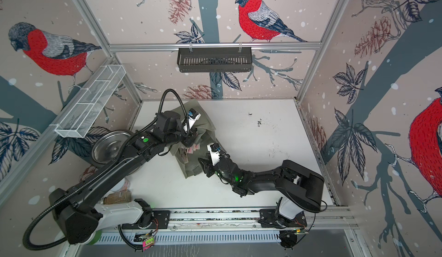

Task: Take out the folding fans from the tote bags
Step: Adjust the canvas bag at the center of the board.

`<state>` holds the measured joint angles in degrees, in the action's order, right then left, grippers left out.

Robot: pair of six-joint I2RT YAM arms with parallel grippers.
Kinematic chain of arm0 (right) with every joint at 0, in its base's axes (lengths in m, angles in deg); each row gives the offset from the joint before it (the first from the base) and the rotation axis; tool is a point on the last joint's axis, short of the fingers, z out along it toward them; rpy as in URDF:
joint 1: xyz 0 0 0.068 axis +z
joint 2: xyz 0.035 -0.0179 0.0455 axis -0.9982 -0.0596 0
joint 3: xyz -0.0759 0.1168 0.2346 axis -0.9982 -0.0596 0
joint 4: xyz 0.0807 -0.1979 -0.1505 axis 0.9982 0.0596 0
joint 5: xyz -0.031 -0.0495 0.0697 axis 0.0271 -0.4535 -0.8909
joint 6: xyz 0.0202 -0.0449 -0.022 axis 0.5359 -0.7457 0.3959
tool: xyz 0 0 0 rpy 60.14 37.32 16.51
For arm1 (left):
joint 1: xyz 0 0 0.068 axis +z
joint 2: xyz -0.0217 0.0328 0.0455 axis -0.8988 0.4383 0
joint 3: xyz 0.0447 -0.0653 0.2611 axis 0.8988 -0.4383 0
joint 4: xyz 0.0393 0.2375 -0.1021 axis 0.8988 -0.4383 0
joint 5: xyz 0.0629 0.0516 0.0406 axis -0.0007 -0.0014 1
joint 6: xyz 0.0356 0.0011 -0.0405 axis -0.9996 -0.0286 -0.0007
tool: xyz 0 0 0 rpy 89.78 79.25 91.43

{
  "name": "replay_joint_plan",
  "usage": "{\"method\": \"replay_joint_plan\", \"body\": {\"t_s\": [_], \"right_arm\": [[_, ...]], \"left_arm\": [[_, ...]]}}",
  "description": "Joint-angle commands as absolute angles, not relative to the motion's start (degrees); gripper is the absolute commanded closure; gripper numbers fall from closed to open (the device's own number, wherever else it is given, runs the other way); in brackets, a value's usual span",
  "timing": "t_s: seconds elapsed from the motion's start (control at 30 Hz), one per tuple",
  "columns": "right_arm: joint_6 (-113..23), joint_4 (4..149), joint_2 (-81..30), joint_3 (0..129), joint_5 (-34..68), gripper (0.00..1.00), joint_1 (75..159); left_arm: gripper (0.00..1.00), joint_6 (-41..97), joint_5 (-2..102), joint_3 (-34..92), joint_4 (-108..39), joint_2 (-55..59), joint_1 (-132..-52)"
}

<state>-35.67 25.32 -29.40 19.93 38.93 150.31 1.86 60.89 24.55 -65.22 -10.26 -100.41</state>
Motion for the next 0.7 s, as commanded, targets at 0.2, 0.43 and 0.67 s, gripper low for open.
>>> {"method": "replay_joint_plan", "body": {"t_s": [0.2, 0.43, 0.67], "right_arm": [[-32.6, 8.2, -41.1, 24.6, 36.9, 0.48, 148.2], [-31.9, 7.3, -44.0, 27.4, 35.8, 0.56, 146.2], [-31.8, 7.4, -44.8, 27.7, 36.0, 0.61, 146.1]], "left_arm": [[1.0, 3.7, 60.1, 22.9, -67.4, -10.3, -100.6], [0.81, 5.3, 61.5, 20.1, -68.7, -12.1, -100.6], [0.53, 6.4, 64.2, 19.3, -70.5, -12.7, -100.8]]}}
